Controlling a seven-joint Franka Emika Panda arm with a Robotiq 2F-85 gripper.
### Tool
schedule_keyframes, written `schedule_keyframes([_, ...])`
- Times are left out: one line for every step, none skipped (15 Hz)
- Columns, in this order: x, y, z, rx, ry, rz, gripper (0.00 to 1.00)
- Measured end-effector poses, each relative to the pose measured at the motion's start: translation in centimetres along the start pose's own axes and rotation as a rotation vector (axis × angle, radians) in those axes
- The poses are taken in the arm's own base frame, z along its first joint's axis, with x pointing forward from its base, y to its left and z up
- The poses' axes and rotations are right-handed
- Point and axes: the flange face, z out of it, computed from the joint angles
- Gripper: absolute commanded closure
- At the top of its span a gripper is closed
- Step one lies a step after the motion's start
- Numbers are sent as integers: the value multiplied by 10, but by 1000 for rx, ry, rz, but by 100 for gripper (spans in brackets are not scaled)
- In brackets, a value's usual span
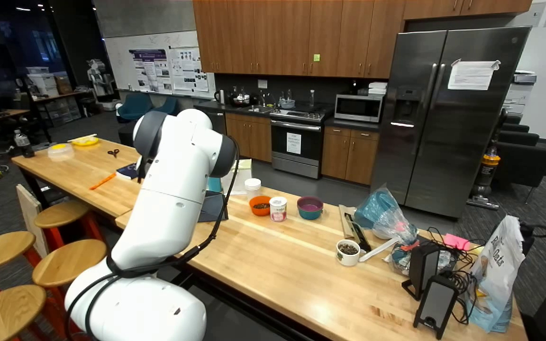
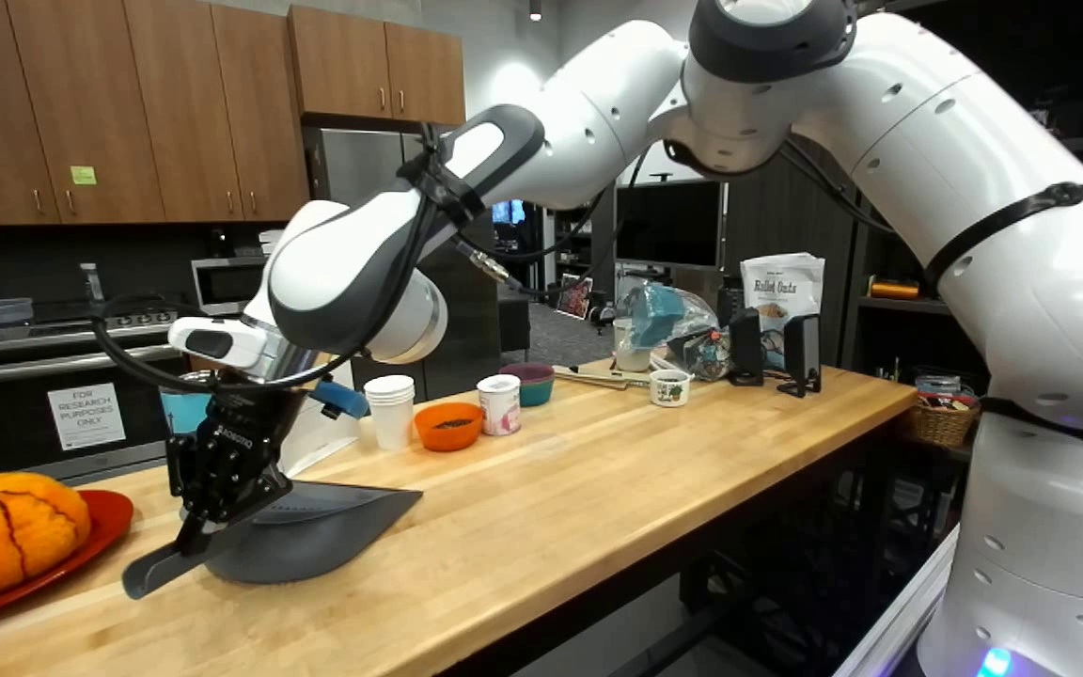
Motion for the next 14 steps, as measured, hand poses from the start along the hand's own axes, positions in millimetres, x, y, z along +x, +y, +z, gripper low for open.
schedule_keyframes([0,0,0,-3,0,0,59])
schedule_keyframes([0,1,-1,-7,0,0,53])
schedule_keyframes([0,1,-1,-10,0,0,46])
schedule_keyframes([0,1,-1,-13,0,0,39])
schedule_keyframes([0,2,-1,-14,0,0,33])
schedule_keyframes([0,2,-1,-15,0,-1,25])
schedule_keyframes([0,2,-1,-15,0,-1,19])
schedule_keyframes([0,2,-1,-15,0,-1,12])
schedule_keyframes([0,2,-1,-13,-2,-1,5])
schedule_keyframes([-1,1,0,-11,-5,-1,1])
schedule_keyframes([-3,1,1,-8,-8,-1,0])
schedule_keyframes([-4,2,2,-5,-13,-2,0])
schedule_keyframes([-5,2,3,0,-18,-5,0])
schedule_keyframes([-6,2,3,5,-22,-10,0])
